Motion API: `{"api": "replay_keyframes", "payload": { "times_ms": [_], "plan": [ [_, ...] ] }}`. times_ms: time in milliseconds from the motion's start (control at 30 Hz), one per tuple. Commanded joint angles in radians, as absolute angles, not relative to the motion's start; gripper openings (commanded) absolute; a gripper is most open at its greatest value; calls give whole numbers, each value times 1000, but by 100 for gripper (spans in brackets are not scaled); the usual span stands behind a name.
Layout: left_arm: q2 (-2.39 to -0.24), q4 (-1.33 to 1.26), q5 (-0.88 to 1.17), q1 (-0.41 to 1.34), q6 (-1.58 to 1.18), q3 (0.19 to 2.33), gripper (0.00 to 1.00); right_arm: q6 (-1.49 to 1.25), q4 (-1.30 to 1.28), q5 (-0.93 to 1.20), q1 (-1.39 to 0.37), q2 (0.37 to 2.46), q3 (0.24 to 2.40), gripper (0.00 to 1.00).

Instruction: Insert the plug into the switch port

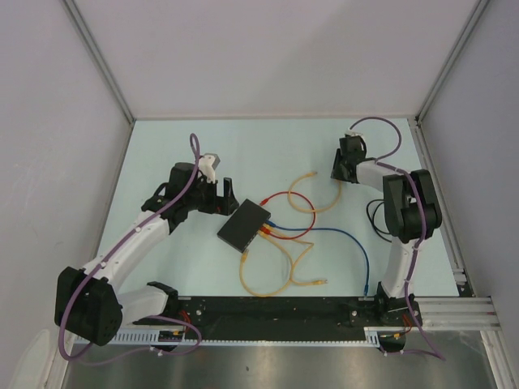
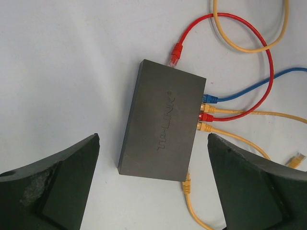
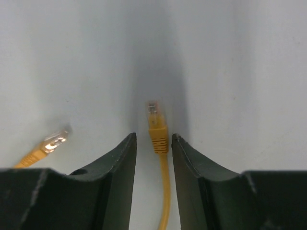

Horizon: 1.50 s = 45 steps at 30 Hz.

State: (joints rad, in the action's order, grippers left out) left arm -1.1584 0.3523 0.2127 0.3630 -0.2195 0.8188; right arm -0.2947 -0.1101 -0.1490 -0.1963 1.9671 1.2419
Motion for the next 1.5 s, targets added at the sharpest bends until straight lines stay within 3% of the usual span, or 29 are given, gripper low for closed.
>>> {"api": "replay_keyframes", "payload": {
  "times_ms": [0,100,333,400,833,1133,1300,1467],
  "plan": [
    [-1157,322,215,356,-216,819,98,-357,-153,-160,-206,1996,1279,39],
    [-1157,319,218,356,-218,819,98,-367,-161,-161,-206,2011,1279,37],
    [-1155,318,222,356,-218,821,98,-362,-201,-195,-232,2022,1281,5],
    [-1151,319,222,356,-218,821,98,-339,-202,-195,-239,1999,1281,0],
    [-1106,316,221,350,-232,825,98,-100,-356,-131,-227,1468,1407,0],
    [-1046,319,112,325,-253,822,97,-66,-463,76,-556,1213,1465,0],
    [-1005,337,3,307,-276,818,96,-104,-512,63,-860,1236,1418,0],
    [-982,367,-132,290,-284,816,95,-164,-422,60,-1037,1362,1220,0]
  ]
}}
